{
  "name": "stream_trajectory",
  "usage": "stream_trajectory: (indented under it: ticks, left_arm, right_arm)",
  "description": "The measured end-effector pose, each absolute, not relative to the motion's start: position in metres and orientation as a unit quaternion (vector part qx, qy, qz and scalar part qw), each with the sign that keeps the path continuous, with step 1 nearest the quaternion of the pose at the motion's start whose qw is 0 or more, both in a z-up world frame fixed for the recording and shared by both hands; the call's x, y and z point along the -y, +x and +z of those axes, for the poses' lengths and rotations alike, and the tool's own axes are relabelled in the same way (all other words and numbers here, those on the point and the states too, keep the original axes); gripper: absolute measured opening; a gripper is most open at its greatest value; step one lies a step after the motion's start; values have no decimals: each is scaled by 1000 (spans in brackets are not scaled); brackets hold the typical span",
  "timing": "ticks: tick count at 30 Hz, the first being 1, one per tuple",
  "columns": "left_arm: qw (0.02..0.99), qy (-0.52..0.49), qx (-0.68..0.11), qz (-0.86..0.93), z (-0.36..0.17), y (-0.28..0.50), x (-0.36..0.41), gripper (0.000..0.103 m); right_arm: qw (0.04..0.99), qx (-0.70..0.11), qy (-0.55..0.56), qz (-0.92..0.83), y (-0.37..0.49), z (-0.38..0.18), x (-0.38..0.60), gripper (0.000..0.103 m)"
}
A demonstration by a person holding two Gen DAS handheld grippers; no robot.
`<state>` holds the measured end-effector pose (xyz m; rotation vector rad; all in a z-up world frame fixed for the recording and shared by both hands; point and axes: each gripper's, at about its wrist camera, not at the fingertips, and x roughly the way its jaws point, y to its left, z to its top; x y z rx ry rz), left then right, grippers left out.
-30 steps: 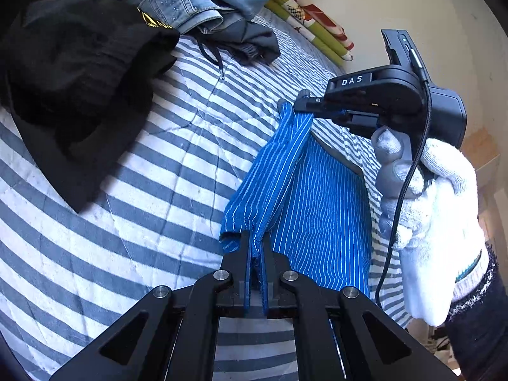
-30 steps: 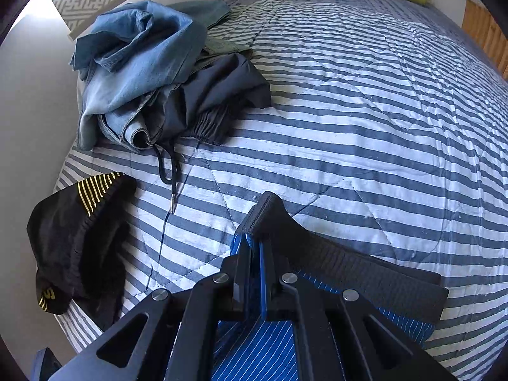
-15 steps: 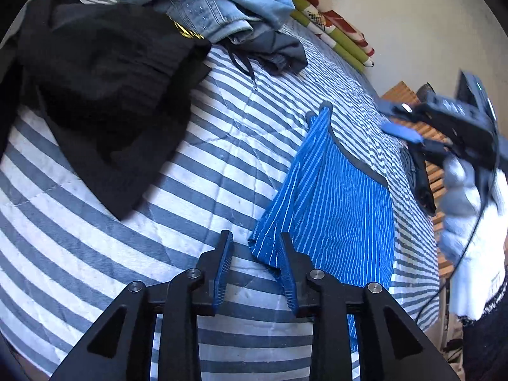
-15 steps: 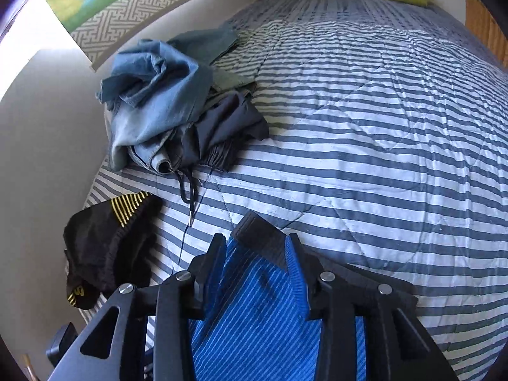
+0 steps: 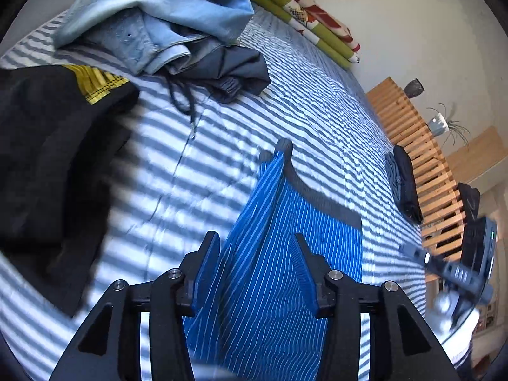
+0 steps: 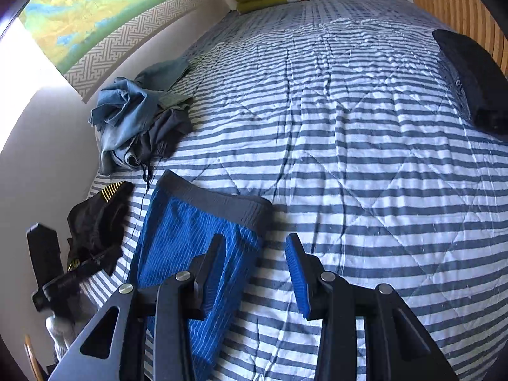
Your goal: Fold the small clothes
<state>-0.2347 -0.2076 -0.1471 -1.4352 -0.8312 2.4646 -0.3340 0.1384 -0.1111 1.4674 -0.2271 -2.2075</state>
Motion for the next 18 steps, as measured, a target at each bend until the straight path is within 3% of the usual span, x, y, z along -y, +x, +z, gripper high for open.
stream_trajectory:
  ticks: [4, 12, 16, 18]
  left_arm:
    - [91, -508, 257, 817, -153, -279, 195, 60]
    - [100, -546, 219, 803, -169, -332, 169, 61]
    - [104, -552, 207, 801, -179, -346, 161, 59]
    - [102, -552, 208, 801, -183, -351, 162, 51]
  right_arm:
    - [242, 83, 558, -790, -335, -136, -133, 36]
    - [250, 118, 585, -763, -352, -179, -118, 36]
    - [253, 155, 594, -748, -366, -193, -119, 36]
    - [258, 168, 591, -746, -371, -194, -119, 36]
